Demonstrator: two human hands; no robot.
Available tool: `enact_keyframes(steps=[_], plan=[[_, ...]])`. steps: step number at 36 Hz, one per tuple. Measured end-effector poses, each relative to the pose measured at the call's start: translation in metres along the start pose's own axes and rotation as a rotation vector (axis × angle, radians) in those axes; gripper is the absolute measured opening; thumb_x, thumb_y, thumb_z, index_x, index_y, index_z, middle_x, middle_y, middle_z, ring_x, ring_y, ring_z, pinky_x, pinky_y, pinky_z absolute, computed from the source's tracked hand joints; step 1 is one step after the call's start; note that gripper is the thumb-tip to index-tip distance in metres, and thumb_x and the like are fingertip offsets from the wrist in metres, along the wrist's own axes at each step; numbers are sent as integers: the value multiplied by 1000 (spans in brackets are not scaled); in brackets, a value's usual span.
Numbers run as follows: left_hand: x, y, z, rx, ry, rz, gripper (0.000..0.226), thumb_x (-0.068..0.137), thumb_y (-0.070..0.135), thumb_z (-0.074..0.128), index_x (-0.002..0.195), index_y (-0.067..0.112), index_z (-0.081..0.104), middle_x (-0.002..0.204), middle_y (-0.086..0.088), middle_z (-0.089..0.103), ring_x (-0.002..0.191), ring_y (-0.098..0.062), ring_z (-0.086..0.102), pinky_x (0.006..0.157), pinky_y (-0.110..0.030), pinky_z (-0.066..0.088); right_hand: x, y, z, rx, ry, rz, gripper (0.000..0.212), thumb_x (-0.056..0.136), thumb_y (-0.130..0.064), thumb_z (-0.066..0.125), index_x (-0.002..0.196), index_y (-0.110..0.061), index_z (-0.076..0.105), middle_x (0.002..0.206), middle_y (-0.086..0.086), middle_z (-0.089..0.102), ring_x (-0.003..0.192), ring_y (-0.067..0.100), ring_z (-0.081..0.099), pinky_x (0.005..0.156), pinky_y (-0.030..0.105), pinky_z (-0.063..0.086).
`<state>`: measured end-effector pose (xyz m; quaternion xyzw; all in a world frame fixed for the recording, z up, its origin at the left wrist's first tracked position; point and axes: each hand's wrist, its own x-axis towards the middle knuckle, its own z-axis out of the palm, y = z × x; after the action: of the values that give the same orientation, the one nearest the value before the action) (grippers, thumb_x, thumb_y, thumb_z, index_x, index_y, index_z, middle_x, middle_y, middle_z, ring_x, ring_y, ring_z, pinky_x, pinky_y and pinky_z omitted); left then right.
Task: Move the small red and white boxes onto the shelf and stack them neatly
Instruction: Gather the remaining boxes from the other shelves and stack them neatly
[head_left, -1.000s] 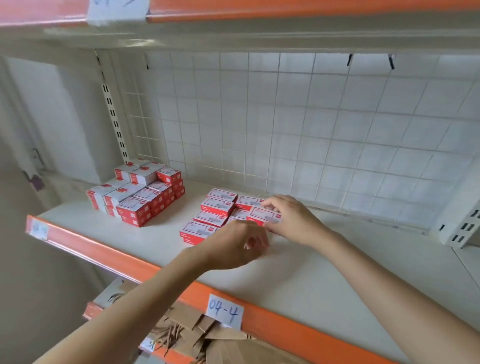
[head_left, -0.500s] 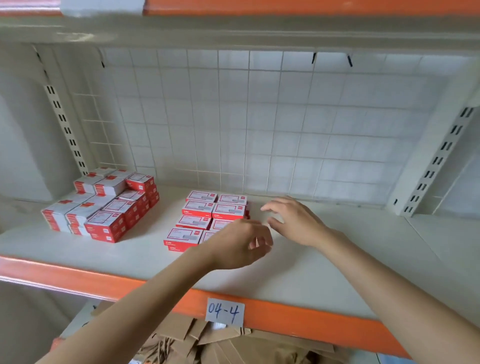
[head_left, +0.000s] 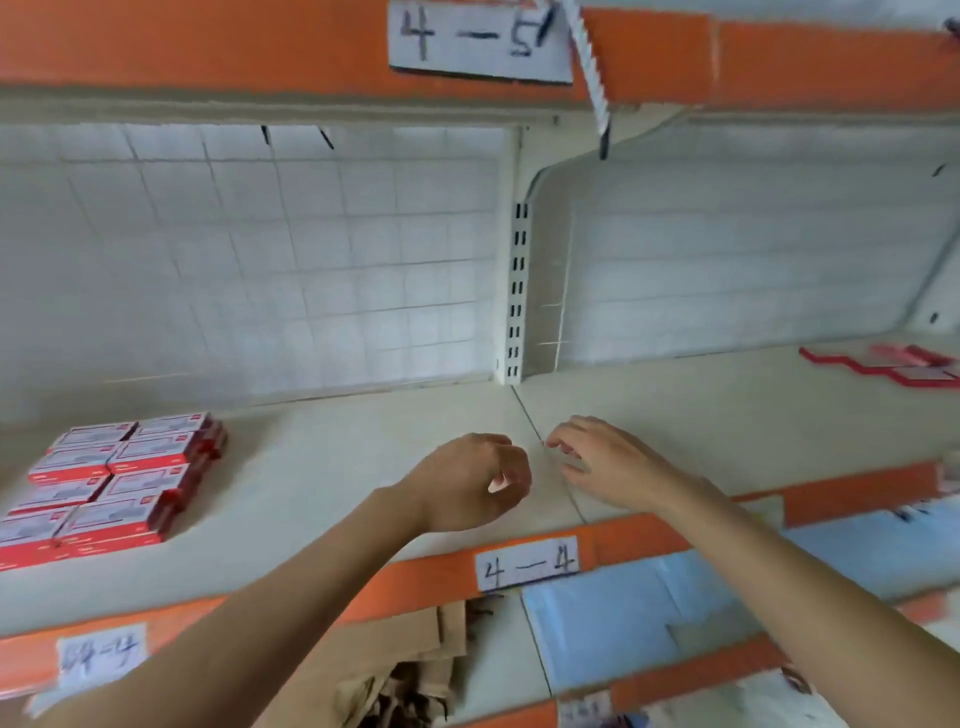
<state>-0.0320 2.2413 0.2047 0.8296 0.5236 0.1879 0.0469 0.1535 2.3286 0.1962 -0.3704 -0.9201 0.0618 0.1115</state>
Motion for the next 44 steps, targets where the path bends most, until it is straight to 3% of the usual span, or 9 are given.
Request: enact_keyframes(steps=[10,18,26,36,40,44], plan=[[129,130,79,-93,126,30,15,89,22,58,101,18,67,100,0,62,90,-15,60,83,-29,47,-122,148,-55,-36,44,222,36,90,-19,53,125,-10,50,125,3,50,115,17,46,93,26,38],[220,179,111,-59,51,76,18,89,23,57,102,18,67,102,0,63,89,-16,60,81,-30,48,-159,233,-79,-3,113,322,36,93,-21,51,128,-12,48,122,-1,48,116,14,43,95,29,41],[315,189,153,-67,21,82,18,89,24,56,103,19,67,103,2,62,92,-14,60,84,-28,48,-146,323,-93,-65,106,376,36,93,-24,50,127,-15,49,123,-2,48,118,14,41,98,35,39],[422,200,181,-75,-2,48,21,90,28,55,108,20,64,109,3,60,96,-13,58,84,-24,45,-103,447,-139,-95,17,492,45,91,-15,48,135,-14,41,139,1,41,127,22,40,100,36,36],[440,200,188,-45,-35,27,21,91,28,55,108,21,64,109,3,59,95,-13,58,84,-25,46,-99,483,-121,-110,-110,469,45,90,-17,49,135,-14,43,138,1,40,128,20,38,103,37,37],[449,198,191,-34,-16,-10,20,91,28,55,107,21,65,107,5,60,93,-10,59,80,-22,45,-93,512,-122,-139,-97,409,39,89,-14,47,127,-11,49,141,3,37,137,21,28,106,38,33]])
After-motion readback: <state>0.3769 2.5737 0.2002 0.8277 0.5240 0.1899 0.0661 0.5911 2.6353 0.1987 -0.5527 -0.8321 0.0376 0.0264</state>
